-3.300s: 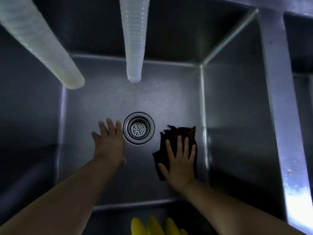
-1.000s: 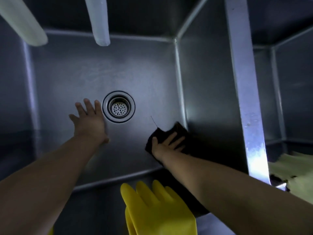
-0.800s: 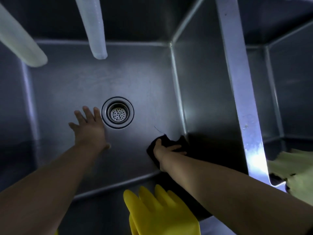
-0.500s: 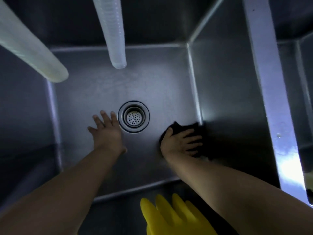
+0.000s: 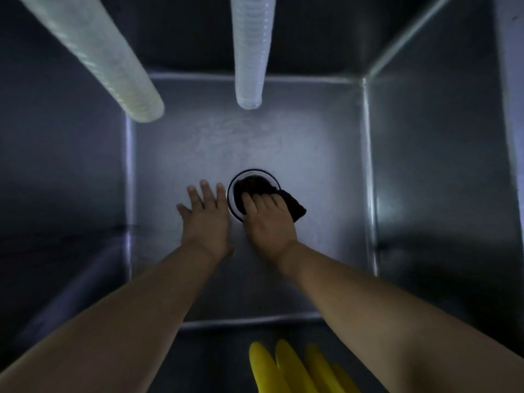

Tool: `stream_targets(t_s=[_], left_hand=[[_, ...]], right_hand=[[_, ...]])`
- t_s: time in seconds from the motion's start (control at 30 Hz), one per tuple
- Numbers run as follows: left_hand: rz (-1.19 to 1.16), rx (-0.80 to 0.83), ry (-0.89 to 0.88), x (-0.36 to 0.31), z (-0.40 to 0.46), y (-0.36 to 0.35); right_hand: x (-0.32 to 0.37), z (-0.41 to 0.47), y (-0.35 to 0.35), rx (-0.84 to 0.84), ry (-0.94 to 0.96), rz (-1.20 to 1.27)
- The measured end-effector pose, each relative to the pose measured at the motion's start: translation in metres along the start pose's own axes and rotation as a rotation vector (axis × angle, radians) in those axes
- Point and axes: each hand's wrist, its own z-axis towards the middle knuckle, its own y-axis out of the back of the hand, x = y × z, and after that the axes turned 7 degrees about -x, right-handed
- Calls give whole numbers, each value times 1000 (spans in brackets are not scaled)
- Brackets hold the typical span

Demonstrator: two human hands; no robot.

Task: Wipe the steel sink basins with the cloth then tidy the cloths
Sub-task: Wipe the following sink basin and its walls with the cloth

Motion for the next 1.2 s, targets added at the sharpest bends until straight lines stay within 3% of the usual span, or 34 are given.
stream_targets(t_s=[0.1, 0.2, 0.33, 0.43, 0.57, 0.83, 1.03, 1.2], left_hand=[[-38, 0, -20, 1, 2, -3], [-17, 7, -36, 2, 3, -4], [19, 11, -47, 1, 3, -3], [29, 20, -40, 0, 4, -4], [39, 47, -34, -3, 5, 0], [51, 58, -20, -6, 5, 4], [76, 22, -23, -7, 4, 2], [87, 29, -25, -8, 4, 2]], right_hand=[[15, 10, 8, 137, -56, -82], [18, 16, 7, 105, -57, 5], [-3, 17, 8, 163, 43, 83], [-12, 22, 15, 262, 6, 185], [-15, 23, 14, 254, 17, 244], [-24, 28, 33, 496, 290, -34], [-8, 27, 35, 547, 344, -405], [-2, 31, 37, 548, 327, -303]])
